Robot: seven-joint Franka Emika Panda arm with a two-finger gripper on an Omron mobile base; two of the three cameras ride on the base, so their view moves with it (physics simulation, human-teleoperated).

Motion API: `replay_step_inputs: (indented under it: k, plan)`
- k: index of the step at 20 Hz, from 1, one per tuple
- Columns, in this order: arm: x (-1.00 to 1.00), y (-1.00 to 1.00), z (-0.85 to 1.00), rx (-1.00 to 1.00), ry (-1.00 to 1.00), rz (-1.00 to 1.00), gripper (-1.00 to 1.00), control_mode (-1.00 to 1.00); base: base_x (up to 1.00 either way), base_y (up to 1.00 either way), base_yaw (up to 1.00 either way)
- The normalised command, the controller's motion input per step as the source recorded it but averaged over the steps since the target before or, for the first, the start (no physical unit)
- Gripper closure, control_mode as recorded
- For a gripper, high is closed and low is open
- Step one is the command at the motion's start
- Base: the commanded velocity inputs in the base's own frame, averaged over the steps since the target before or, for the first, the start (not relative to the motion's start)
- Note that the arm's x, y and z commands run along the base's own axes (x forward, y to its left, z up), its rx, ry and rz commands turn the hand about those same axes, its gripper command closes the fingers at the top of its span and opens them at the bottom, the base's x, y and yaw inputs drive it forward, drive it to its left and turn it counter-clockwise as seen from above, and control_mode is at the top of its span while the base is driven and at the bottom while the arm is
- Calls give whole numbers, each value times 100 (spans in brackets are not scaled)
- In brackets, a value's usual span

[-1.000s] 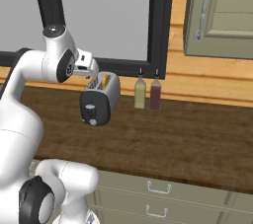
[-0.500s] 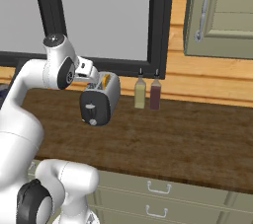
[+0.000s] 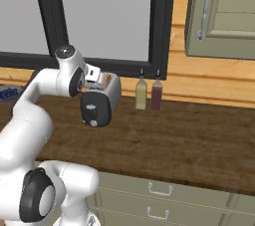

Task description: Start the toaster. Once the lever pops up, take the bread to the plate on the dining counter.

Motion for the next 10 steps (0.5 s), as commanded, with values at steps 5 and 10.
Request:
replay_step_inputs:
  k: [5, 10]
  plan:
    - [58, -6, -33, 0, 0, -2, -100, -100, 0, 0, 0]
    - [54, 0, -35, 0, 0, 0, -100, -100, 0, 0, 0]
